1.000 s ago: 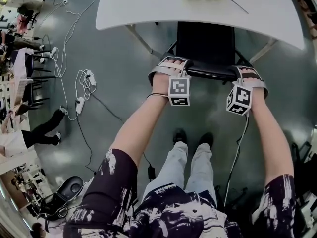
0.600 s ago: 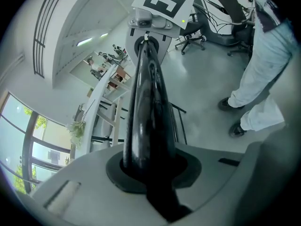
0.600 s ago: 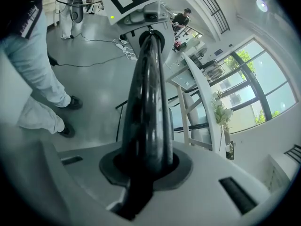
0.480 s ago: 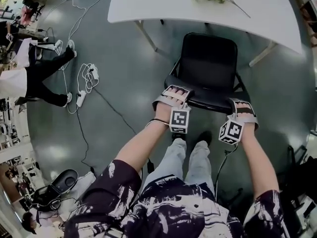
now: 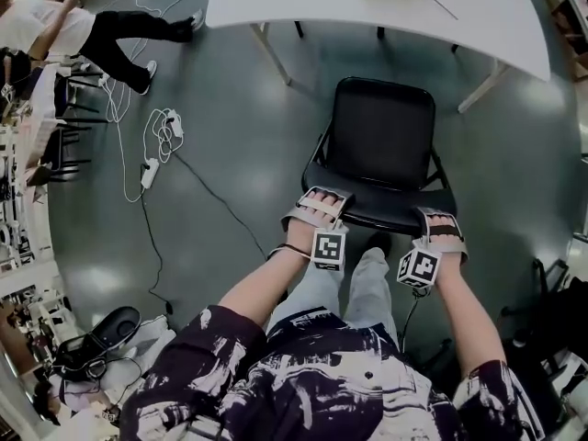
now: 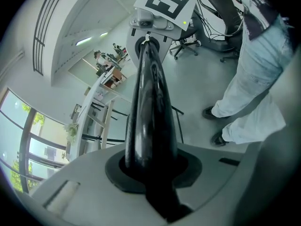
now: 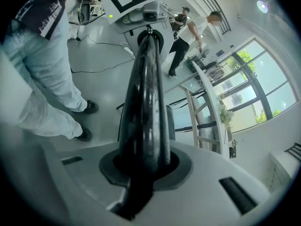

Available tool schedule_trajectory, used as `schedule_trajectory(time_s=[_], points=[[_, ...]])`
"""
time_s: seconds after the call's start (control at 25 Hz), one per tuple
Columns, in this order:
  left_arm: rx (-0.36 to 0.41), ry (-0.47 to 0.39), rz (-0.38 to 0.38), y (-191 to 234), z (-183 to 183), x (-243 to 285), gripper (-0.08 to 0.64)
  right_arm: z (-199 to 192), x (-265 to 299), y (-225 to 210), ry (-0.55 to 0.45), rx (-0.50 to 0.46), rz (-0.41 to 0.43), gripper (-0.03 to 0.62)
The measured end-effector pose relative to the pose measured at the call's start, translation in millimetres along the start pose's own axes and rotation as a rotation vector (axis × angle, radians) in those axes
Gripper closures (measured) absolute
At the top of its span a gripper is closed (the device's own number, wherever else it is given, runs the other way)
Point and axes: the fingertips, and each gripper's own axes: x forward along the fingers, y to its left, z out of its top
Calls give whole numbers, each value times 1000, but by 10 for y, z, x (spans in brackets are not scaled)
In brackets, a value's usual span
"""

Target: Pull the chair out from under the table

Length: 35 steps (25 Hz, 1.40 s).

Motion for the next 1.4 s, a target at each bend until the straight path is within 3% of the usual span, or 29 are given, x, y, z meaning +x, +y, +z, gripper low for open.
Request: schedule_trajectory(time_s=[0.36, 0.56, 0.92, 1.08, 1.16, 1.28, 1.4], points=[[-4, -7, -44, -599, 44, -330, 502, 173, -320, 595, 11, 5, 15, 543], [-41, -16, -67, -725, -43, -434, 495, 340, -391, 639, 9, 0, 33, 543], [-38, 2, -88, -724, -188, -467, 491, 456, -366, 625, 10, 0, 48, 540], [-64, -14, -132, -758, -196, -502, 455, 492, -379, 635, 1, -27, 39, 543], [-98, -36, -165, -739, -182, -544, 451, 499, -416, 701, -40, -78, 70, 485], [-129, -60, -236, -667, -351, -657, 404, 508, -430, 747, -104, -181, 150, 335], [-104, -65, -281, -683, -443, -865, 387, 320, -666, 730, -134, -248, 188, 317]])
